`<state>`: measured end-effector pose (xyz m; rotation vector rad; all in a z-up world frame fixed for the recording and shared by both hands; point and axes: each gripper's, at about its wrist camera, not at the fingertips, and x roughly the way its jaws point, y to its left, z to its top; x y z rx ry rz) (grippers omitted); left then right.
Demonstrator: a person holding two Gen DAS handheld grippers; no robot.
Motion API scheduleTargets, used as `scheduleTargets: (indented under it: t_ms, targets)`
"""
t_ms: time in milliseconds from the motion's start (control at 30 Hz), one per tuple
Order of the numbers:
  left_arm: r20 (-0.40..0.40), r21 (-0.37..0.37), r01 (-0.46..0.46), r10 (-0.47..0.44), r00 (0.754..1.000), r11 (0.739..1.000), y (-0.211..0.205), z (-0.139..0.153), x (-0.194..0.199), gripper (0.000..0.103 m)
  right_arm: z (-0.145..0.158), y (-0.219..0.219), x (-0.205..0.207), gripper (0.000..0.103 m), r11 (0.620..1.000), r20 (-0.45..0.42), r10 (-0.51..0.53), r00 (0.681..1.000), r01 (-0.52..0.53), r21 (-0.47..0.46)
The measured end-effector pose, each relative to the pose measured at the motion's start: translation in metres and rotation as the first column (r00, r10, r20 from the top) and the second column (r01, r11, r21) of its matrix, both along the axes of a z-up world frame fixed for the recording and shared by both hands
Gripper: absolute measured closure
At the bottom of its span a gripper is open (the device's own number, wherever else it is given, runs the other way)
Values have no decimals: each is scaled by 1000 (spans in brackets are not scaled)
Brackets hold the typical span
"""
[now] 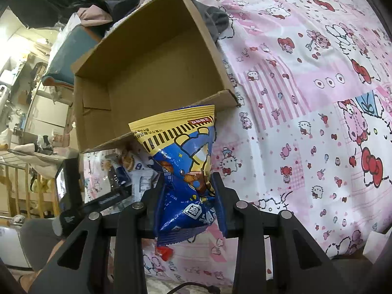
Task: Organize snacks
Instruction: 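Carry both snacks into the box and open both tools to release them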
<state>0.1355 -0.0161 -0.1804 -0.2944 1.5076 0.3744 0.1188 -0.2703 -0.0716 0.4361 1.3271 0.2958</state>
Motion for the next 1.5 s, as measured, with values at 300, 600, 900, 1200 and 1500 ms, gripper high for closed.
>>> scheduleTargets:
  t_ms: [300,600,900,1200,1500]
  targets:
    - [6,-67,33,-33,999,997,3,22,-2,53,8,-2,-4,67,999,23,11,1000,-12,32]
    - [46,-118,45,-40,998,992,37,47,-30,54,11,3,-8,67,998,29,31,999,-32,45]
    - [180,-108,138,-118,977,984,67,106,-65,54,24,6,-22,67,987,43,86,995,-91,135]
    - [370,-147,227,-160,915,963,67,160,-16,54,56,2,-5,67,969,156,32,987,-69,238]
    - [438,-85,332,-264,859,939,32,183,35,54,75,-4,30,67,979,245,-22,969,-29,204]
